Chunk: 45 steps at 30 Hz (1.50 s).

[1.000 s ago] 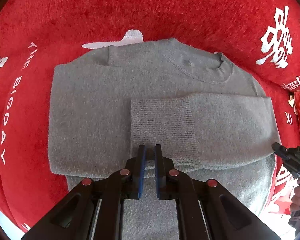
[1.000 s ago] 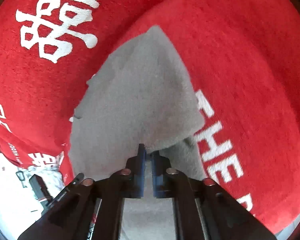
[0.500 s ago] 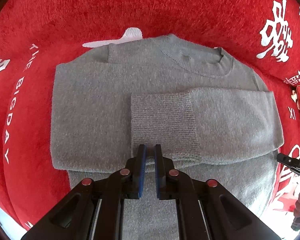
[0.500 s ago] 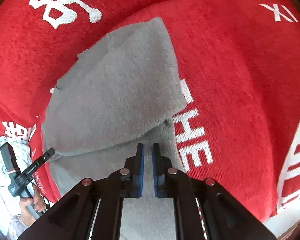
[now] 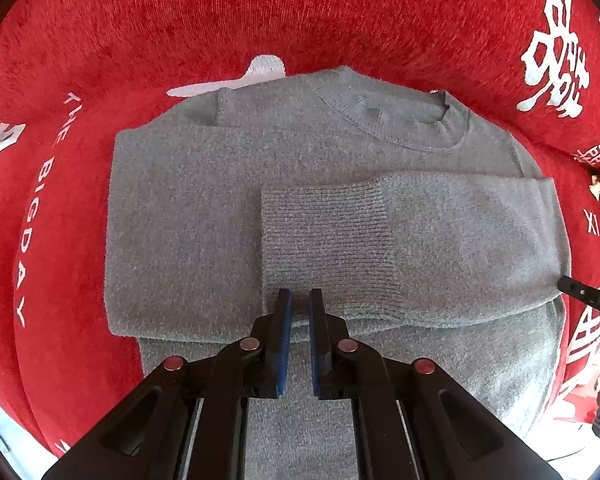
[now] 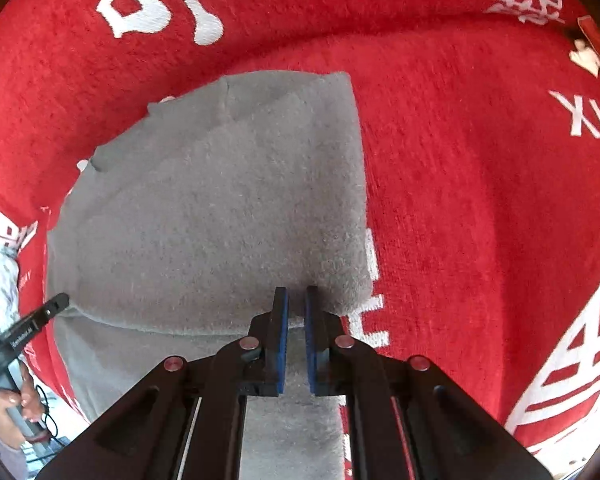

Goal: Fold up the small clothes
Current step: 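Fold the sweater side edge inward with the right gripper while the left gripper holds the cuff, then lower both grippers to the sweater hem and grasp it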

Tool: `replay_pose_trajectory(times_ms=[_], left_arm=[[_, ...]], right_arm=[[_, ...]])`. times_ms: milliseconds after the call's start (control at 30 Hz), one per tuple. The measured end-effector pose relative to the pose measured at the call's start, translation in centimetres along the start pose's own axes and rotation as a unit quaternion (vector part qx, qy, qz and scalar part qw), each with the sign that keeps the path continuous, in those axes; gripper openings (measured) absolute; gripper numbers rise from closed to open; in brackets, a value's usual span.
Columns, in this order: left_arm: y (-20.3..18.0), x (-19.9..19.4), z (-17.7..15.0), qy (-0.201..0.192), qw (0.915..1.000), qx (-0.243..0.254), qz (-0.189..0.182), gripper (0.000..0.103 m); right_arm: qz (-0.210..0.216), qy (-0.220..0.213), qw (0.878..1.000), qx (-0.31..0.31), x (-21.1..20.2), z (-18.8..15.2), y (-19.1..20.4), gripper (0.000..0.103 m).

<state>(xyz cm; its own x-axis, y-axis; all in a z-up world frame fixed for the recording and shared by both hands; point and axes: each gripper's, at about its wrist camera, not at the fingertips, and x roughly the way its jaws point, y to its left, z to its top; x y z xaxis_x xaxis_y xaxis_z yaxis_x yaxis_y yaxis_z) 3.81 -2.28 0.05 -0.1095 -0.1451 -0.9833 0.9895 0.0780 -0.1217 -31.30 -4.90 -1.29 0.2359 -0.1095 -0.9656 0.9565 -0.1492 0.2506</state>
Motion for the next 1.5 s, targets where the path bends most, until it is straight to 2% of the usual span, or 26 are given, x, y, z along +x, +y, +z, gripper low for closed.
replay_pose_trajectory(times_ms=[100,167,333,500,667,700,733,767,800,833,900,1033,1200,1300,1500], left_arm=[[-0.1,-0.1,0.0,0.003,1.0000,0.001,0.004,0.008],[-0.3,-0.1,0.0,0.008,0.9999,0.002,0.006,0.008],[-1.1,-0.3,-0.5,0.023,0.9997,0.007,0.011,0.008],[-1.7,-0.6,-1.3,0.035,0.9990,0.011,0.025,0.008],[-2.2,-1.6,-2.4,0.028,0.9995,0.001,0.017,0.008],[-2.2,-1.8,-2.6,0.030,0.9994,-0.001,0.017,0.032],[-2.4,-1.9,-2.7,0.033,0.9993,-0.001,0.020,0.089],[-2.7,-2.2,-2.8,0.028,0.9990,-0.001,0.035,0.103],[-3.0,-2.9,-3.0,0.008,0.9990,0.004,0.045,0.102],[-3.3,-3.2,-3.0,0.005,0.9988,0.013,0.046,0.102],[-3.8,-3.1,-3.2,0.007,0.9986,0.014,0.050,0.102],[-3.6,-3.0,-3.2,0.013,0.9977,-0.004,0.066,0.102],[-3.6,-3.0,-4.3,0.022,0.9970,-0.022,0.071,0.102],[-3.7,-3.2,-5.1,0.020,0.9966,-0.026,0.076,0.102],[-3.8,-3.7,-6.9,0.020,0.9965,-0.042,0.069,0.102]], right_arm=[[-0.013,0.001,1.000,0.006,-0.8,-0.4,-0.1,0.009],[-0.014,0.003,1.000,0.013,-1.5,-0.8,-0.3,0.013],[0.002,0.011,1.000,0.024,-2.6,-1.9,-0.4,0.031],[0.017,0.021,1.000,0.015,-3.3,-2.7,0.1,0.040],[0.029,0.027,0.999,-0.001,-3.5,-2.9,1.3,0.052],[0.033,0.027,0.999,-0.004,-3.6,-3.0,1.5,0.056],[0.035,0.028,0.999,-0.008,-3.6,-3.0,1.7,0.061],[0.038,0.028,0.999,-0.010,-3.7,-3.1,1.9,0.064],[0.043,0.029,0.999,-0.013,-3.7,-3.2,2.0,0.068],[0.046,0.030,0.998,-0.014,-3.7,-3.3,2.2,0.070],[0.050,0.034,0.998,-0.018,-3.6,-3.4,2.5,0.072],[0.062,0.040,0.997,-0.020,-3.4,-3.8,2.8,0.081],[0.090,0.026,0.995,-0.036,-4.1,-4.6,2.9,0.085],[0.117,0.036,0.992,-0.041,-4.0,-5.0,2.8,0.103],[0.152,0.084,0.984,-0.046,-2.6,-6.3,2.8,0.103]])
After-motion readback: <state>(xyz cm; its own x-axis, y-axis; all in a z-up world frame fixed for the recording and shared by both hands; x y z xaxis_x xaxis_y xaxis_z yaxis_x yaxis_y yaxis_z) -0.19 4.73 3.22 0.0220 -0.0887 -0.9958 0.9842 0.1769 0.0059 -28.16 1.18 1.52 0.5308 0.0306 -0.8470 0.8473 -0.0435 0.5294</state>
